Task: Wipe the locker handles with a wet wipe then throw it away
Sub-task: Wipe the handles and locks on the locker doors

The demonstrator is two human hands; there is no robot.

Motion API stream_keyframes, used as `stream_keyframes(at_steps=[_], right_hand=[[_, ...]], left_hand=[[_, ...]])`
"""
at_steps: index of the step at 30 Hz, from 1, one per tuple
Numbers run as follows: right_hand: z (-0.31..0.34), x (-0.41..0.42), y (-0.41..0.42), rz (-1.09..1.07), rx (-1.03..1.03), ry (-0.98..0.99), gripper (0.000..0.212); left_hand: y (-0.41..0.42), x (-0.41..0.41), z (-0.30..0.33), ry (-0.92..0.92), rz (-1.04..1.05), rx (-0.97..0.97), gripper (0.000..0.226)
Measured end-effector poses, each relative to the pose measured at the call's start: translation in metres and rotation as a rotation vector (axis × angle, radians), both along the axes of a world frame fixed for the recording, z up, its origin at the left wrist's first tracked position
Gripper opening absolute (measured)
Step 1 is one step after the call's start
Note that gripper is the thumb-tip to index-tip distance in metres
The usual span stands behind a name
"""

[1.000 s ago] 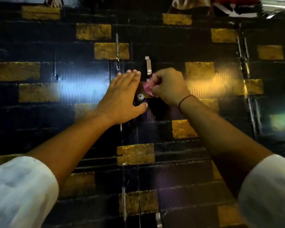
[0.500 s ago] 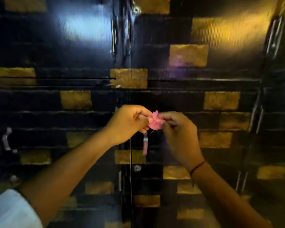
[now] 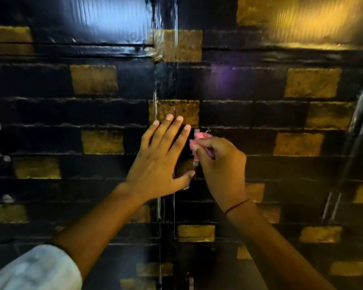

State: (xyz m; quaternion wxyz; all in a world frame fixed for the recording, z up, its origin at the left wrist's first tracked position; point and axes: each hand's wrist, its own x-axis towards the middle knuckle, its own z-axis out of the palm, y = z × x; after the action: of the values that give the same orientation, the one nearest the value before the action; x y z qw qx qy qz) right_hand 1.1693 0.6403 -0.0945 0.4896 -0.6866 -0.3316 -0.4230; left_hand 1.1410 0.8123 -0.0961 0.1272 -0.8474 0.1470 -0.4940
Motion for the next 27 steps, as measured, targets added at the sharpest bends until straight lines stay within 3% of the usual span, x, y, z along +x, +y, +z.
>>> stream_keyframes(at_steps=[3, 9, 21, 27], right_hand=[[-0.022, -0.002, -0.001, 0.038, 0.051, 0.045, 0.002], [-0.004, 0.004, 0.014, 0.082, 0.233, 0.032, 0.006], [-0.040, 0.020, 0.001, -0.221, -0.097, -0.136, 0.019], [-0.047, 0.004, 0.007, -0.062, 0.107, -0.038, 0.024]], left_hand=[[0.006, 0.011, -0.013, -0.036, 0.080, 0.066, 0.112], [0.006, 0.019, -0.019, -0.110, 0.188, 0.106, 0.117], [0.010, 0.020, -0.018, -0.159, 0.164, 0.149, 0.118], [0.011, 0.022, -0.020, -0.178, 0.165, 0.159, 0.117]])
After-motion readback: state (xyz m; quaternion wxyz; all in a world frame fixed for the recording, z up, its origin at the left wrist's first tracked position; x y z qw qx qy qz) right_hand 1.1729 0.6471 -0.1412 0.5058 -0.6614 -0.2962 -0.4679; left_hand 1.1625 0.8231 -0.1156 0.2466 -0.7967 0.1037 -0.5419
